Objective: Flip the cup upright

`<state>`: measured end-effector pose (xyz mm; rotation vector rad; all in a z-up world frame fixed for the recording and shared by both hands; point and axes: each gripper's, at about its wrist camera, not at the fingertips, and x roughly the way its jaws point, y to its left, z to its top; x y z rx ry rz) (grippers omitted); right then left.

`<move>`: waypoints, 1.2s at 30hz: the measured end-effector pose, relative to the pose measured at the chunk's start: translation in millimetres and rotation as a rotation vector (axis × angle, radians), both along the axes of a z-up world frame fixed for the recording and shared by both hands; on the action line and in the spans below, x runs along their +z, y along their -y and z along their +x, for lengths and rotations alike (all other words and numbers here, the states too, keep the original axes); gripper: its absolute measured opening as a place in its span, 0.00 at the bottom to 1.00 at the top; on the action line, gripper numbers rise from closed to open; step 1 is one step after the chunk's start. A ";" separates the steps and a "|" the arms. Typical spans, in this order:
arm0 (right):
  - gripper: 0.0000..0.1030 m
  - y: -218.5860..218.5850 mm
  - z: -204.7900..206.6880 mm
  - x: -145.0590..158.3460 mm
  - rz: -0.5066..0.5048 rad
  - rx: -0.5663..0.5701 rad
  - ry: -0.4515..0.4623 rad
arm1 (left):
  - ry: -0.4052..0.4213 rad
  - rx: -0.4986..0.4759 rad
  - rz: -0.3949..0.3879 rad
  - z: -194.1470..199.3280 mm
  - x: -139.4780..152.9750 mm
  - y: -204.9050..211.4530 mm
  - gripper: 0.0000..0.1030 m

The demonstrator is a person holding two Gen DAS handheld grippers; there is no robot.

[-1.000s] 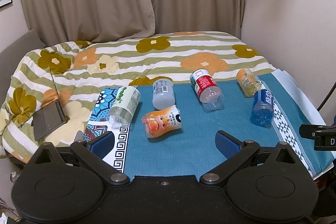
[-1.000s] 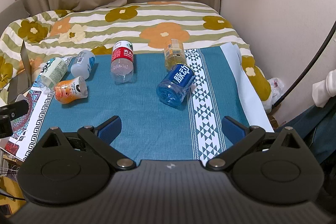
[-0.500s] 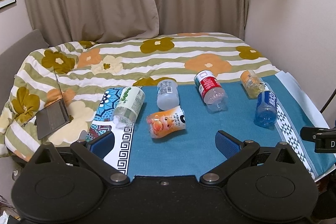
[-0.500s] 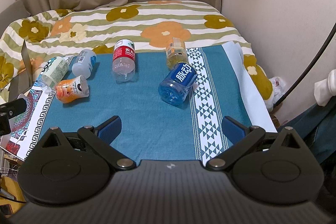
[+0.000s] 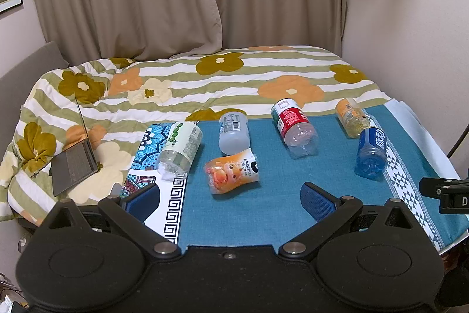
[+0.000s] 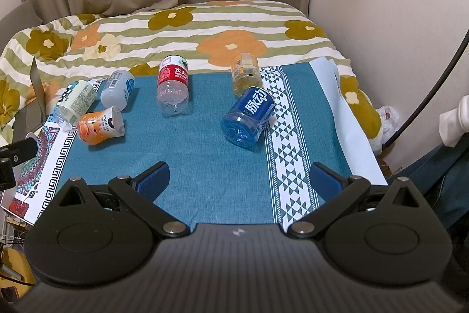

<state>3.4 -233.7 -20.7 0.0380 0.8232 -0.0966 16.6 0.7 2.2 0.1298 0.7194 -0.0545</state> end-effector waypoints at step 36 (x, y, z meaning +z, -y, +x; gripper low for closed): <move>1.00 78.0 82.1 2.1 0.121 -0.015 -0.047 | -0.143 -0.166 0.041 171.1 -8.8 103.8 1.00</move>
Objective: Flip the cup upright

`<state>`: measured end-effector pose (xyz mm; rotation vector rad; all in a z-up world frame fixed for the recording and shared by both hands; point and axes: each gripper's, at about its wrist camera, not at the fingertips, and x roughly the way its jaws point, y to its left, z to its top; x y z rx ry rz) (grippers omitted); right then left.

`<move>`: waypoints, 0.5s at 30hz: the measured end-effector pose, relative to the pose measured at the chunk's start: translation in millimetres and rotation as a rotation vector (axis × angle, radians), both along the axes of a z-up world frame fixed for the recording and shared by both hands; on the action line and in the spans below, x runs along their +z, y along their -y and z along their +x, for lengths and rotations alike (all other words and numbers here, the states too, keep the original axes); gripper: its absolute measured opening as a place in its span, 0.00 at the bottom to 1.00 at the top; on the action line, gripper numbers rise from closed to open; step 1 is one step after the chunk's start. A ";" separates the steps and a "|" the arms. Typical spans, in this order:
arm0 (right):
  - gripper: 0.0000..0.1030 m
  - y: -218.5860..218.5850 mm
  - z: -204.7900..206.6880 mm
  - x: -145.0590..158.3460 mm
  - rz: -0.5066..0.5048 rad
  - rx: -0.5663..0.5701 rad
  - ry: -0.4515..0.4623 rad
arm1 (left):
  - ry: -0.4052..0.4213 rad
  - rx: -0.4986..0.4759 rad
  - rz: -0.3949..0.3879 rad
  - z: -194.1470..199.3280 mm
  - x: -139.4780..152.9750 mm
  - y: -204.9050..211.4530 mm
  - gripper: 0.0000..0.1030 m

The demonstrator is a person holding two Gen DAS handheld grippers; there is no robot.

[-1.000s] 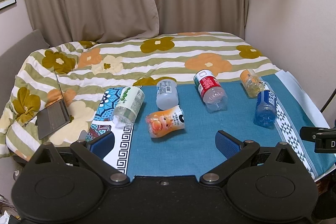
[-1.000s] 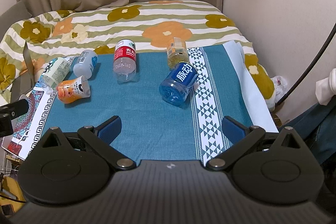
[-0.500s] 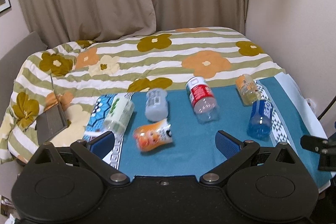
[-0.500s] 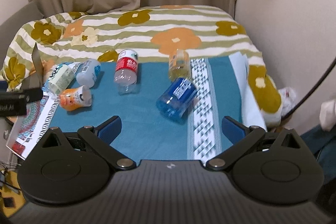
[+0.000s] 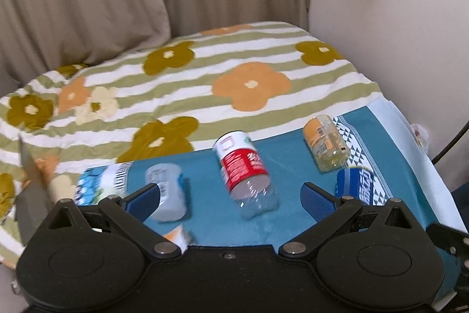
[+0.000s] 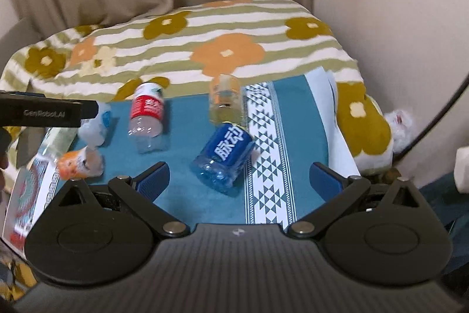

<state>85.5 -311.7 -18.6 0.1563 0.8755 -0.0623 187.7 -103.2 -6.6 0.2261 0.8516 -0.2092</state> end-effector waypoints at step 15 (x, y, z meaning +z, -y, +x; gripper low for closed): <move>1.00 17.9 56.8 -50.2 0.021 -0.186 -0.156 | -0.256 0.012 -0.056 123.1 -80.9 14.8 0.96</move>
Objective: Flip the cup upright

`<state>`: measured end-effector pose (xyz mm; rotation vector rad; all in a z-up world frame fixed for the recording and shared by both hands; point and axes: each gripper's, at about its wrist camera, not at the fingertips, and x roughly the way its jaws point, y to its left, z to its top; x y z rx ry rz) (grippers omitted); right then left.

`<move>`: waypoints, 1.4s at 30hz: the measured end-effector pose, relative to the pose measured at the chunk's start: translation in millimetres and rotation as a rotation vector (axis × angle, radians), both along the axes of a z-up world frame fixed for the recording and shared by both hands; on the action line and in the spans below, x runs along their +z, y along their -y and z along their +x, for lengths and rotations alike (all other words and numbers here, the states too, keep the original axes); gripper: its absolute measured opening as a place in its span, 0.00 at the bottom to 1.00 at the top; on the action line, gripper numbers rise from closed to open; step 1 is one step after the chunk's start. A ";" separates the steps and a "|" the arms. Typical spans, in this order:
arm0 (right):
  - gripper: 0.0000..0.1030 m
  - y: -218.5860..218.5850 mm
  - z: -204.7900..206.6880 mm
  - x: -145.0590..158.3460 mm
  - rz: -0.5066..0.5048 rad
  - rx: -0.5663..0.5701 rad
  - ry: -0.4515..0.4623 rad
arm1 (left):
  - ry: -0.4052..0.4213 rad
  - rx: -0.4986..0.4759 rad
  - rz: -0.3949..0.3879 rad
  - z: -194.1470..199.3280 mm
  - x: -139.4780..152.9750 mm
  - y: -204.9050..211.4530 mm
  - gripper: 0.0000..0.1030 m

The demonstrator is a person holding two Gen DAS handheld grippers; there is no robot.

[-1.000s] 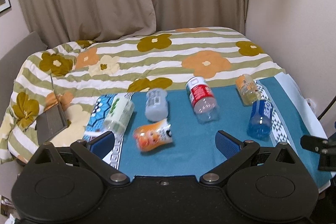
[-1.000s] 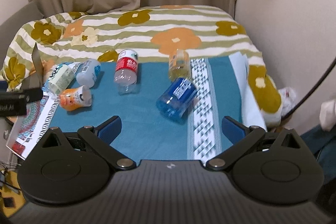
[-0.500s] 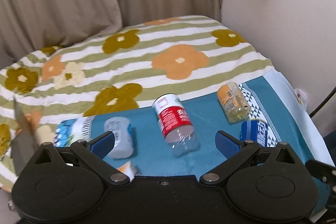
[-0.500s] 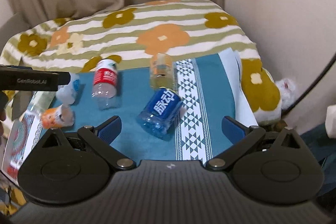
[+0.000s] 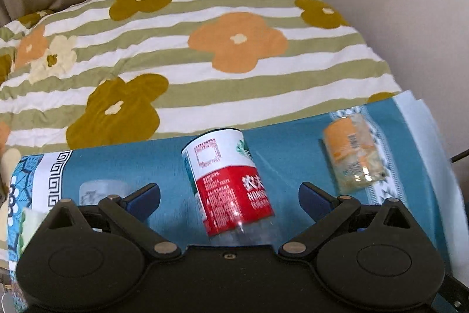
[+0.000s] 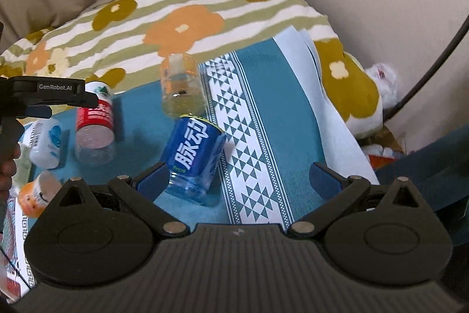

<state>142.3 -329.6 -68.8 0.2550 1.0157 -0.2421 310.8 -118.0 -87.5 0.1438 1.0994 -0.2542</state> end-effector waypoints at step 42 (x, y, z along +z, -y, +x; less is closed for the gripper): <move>1.00 1.3 -30.9 19.6 0.045 0.091 0.085 | -0.020 0.022 -0.032 -96.3 27.2 -15.0 0.70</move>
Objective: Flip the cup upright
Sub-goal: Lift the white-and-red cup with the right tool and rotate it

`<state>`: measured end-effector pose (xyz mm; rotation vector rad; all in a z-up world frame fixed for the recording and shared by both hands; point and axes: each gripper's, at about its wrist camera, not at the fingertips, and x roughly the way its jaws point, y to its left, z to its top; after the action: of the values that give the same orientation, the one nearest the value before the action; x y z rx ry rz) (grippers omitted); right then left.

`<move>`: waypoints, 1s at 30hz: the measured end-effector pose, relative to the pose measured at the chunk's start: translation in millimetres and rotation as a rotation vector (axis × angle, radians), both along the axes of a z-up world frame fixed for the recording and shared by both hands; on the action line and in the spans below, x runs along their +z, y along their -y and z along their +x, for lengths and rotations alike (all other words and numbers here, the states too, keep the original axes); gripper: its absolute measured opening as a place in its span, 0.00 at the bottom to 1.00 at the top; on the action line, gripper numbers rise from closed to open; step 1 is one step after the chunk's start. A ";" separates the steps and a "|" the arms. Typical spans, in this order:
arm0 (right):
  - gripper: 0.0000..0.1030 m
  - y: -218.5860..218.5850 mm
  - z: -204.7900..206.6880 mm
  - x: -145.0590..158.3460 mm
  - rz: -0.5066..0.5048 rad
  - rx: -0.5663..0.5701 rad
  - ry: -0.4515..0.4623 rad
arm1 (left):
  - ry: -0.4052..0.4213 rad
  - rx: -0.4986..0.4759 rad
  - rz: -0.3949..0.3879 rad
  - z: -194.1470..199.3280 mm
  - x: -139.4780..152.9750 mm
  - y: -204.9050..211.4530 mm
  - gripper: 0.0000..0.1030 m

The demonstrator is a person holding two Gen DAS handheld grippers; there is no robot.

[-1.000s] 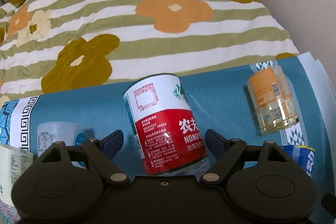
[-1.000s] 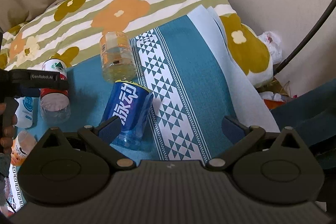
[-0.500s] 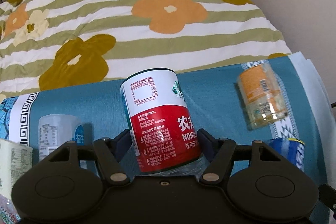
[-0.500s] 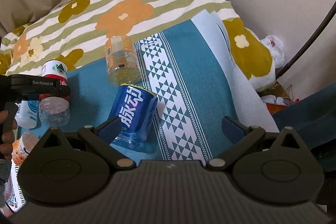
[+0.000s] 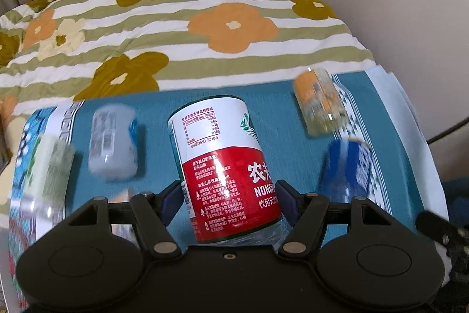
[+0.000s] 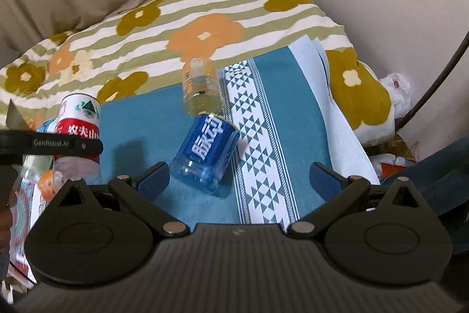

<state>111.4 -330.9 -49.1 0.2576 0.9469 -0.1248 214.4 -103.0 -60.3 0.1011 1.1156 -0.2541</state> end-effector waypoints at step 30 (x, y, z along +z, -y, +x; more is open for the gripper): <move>1.00 -7.4 -63.2 -46.0 0.018 0.116 -0.069 | -0.104 -0.048 0.053 -94.7 -72.2 5.0 0.79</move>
<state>48.2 -323.5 -95.2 0.2157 1.0290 -0.0191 119.8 -108.0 -132.6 0.1635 1.2251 -0.2751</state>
